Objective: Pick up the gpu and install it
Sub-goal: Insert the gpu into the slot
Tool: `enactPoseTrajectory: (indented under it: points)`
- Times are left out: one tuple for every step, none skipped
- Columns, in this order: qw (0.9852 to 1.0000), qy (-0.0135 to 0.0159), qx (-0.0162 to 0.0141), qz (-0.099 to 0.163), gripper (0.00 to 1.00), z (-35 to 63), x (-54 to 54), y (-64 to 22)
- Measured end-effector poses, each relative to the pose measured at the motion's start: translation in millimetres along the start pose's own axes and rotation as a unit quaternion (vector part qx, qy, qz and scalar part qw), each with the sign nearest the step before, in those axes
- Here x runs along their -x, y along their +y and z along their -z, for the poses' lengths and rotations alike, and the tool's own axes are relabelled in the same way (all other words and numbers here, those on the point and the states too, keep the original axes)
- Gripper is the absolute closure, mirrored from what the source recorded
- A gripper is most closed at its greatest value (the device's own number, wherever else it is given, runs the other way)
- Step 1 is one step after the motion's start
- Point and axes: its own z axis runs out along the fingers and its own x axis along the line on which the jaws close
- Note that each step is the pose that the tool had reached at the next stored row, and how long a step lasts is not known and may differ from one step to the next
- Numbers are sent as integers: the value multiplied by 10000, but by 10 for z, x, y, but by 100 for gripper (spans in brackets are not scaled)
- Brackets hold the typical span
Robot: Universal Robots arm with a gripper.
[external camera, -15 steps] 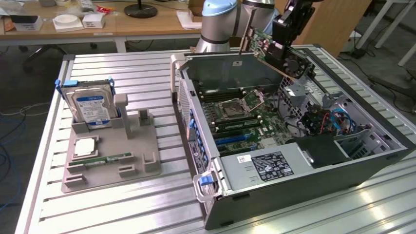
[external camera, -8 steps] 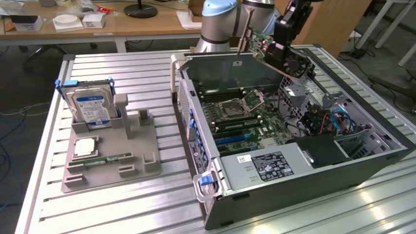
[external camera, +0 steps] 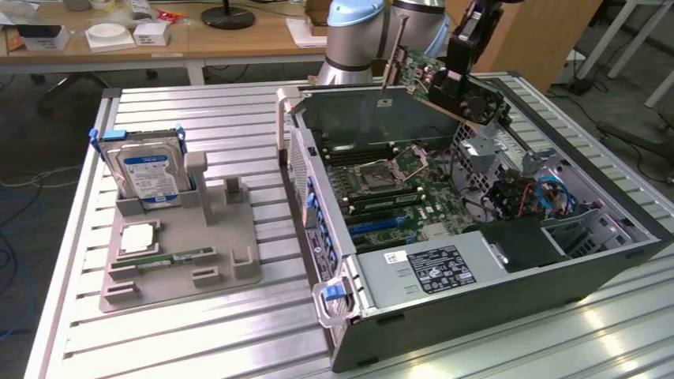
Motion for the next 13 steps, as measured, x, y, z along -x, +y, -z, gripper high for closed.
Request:
enactPoseTrajectory:
  points:
    - [10000, 1, 1, 51, 74, 0, 0, 0]
    - [9999, 2, 2, 105, 74, 0, 0, 0]
    - [9999, 3, 3, 155, 74, 0, 0, 0]
    - [9998, 4, 4, 205, 74, 0, 0, 0]
    - [9997, 4, 5, 255, 74, 0, 0, 0]
    - [9995, 5, 6, 306, 74, 0, 0, 0]
    - [9994, 6, 7, 357, 74, 0, 0, 0]
    - [9992, 7, 8, 409, 74, 0, 0, 0]
    - [9989, 8, 9, 465, 74, 0, 0, 0]
    - [9987, 9, 10, 517, 74, 0, 0, 0]
    - [9984, 10, 11, 569, 74, 0, 0, 0]
    - [9981, 10, 12, 622, 74, 0, 0, 0]
    - [9977, 11, 13, 673, 74, 0, 0, 0]
